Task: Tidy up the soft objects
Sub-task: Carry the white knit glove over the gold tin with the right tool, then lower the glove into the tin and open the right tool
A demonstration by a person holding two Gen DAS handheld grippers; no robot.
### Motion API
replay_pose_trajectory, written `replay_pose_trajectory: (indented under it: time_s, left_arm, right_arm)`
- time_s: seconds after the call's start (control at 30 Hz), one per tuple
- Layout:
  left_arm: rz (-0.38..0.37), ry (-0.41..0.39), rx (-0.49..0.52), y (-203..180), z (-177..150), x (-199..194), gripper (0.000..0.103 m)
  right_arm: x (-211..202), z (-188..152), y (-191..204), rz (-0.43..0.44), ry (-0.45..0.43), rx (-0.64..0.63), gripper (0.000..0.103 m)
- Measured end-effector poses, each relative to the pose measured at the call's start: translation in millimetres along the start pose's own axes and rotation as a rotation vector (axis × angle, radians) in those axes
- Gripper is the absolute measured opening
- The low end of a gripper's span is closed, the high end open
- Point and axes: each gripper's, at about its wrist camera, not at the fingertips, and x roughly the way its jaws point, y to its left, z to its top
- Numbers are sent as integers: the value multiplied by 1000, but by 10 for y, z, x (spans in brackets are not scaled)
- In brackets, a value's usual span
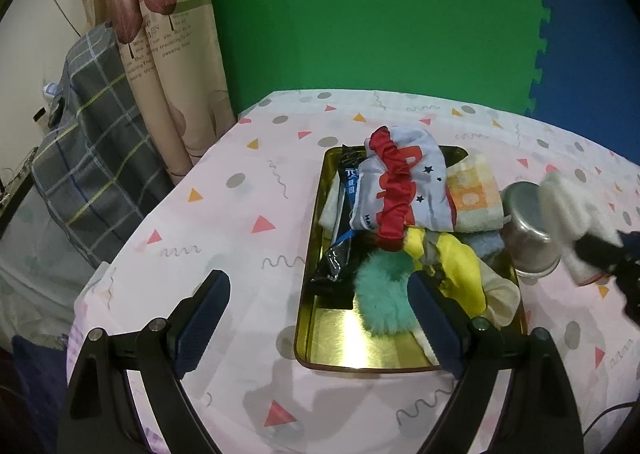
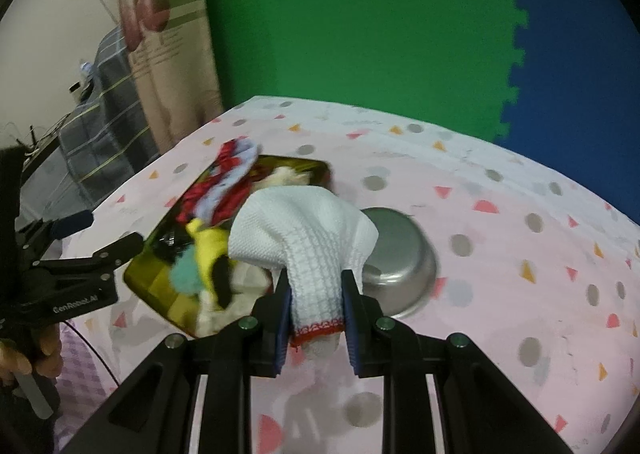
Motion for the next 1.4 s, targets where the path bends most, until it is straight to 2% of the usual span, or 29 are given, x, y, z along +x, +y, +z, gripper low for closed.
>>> replay_pose_trajectory:
  time_s: [0.37,0.73,1.4]
  left_arm:
    - [-11,6,33,71,9,-9,89]
    - [-5,5,-27,258,51,-27,89]
    - [-3,19,-98,459,62,-10,89]
  right_arm:
    - [298,66,418,12,34,-35,23]
    - [501,155,563,52,55,-2,23]
    - [820,352,873,46,45,-33,23]
